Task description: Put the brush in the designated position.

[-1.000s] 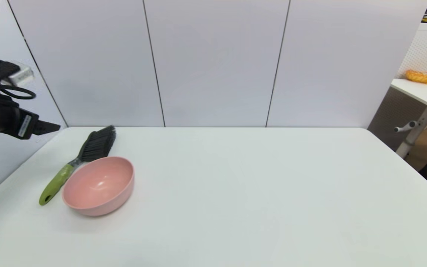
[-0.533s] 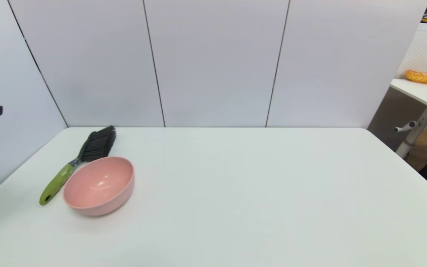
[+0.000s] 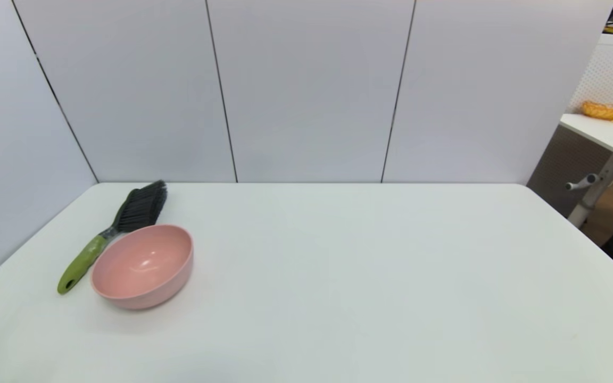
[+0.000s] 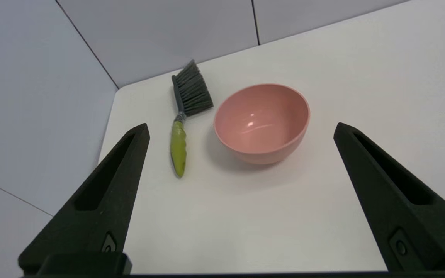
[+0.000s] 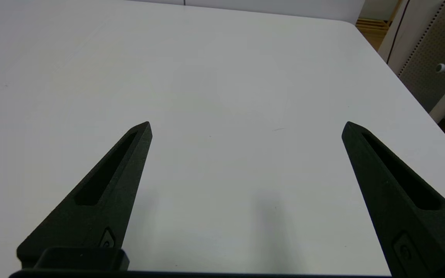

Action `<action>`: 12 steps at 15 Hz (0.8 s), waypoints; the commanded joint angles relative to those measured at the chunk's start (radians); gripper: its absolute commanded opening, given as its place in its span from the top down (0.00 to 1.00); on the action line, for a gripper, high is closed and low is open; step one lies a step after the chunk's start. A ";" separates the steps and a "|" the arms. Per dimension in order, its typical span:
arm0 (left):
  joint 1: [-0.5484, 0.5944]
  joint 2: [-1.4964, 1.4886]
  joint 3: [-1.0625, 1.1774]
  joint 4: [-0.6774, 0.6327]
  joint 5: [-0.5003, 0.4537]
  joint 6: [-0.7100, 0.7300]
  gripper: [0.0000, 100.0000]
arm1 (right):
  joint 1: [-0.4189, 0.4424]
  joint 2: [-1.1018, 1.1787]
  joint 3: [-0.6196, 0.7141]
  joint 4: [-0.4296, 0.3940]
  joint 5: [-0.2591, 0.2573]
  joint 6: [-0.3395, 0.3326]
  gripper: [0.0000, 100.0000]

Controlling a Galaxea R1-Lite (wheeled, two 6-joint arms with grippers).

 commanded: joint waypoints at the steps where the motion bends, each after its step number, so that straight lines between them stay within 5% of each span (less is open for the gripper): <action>1: -0.049 -0.182 0.239 -0.109 0.000 -0.009 0.00 | 0.000 0.001 0.002 0.000 0.000 -0.001 0.00; 6: -0.039 -0.201 0.517 -0.399 0.006 -0.048 0.00 | 0.000 0.001 0.002 -0.001 0.000 -0.001 0.00; 12: 0.000 -0.425 0.695 -0.397 0.035 -0.105 0.00 | 0.000 0.001 0.002 0.000 0.000 -0.001 0.00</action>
